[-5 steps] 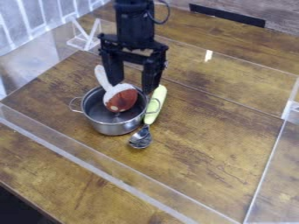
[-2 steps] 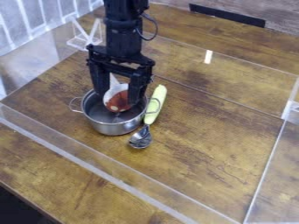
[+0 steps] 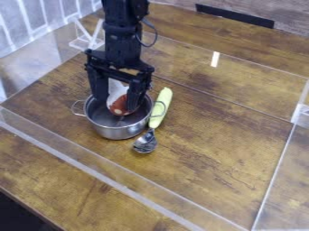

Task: Remove the mushroom from the silver pot and put it on the table

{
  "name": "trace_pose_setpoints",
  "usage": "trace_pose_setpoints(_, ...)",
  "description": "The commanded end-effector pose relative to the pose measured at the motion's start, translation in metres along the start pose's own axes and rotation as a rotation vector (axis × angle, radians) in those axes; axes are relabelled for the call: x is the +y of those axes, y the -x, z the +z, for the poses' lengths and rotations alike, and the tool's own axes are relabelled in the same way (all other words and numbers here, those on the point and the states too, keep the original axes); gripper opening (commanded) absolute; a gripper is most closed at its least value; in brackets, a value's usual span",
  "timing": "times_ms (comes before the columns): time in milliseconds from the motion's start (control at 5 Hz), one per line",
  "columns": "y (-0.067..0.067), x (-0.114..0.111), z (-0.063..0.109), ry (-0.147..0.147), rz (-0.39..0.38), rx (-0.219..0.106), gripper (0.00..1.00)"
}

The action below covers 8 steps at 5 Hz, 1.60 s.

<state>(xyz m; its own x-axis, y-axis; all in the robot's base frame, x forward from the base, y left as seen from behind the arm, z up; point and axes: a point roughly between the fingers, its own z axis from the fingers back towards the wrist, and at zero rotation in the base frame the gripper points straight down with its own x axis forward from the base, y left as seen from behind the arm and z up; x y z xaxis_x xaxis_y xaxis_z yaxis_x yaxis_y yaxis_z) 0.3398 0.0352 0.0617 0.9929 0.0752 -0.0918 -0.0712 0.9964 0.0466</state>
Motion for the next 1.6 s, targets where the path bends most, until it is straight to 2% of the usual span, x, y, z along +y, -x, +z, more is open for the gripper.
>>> trace_pose_setpoints(0, -0.004, 0.01, 0.011, -0.008, 0.017, -0.044, 1.0)
trace_pose_setpoints(600, -0.013, 0.008, 0.027, -0.03, 0.001, -0.091, 1.0)
trace_pose_setpoints(1400, -0.014, 0.006, 0.018, -0.017, -0.009, -0.083, 1.0)
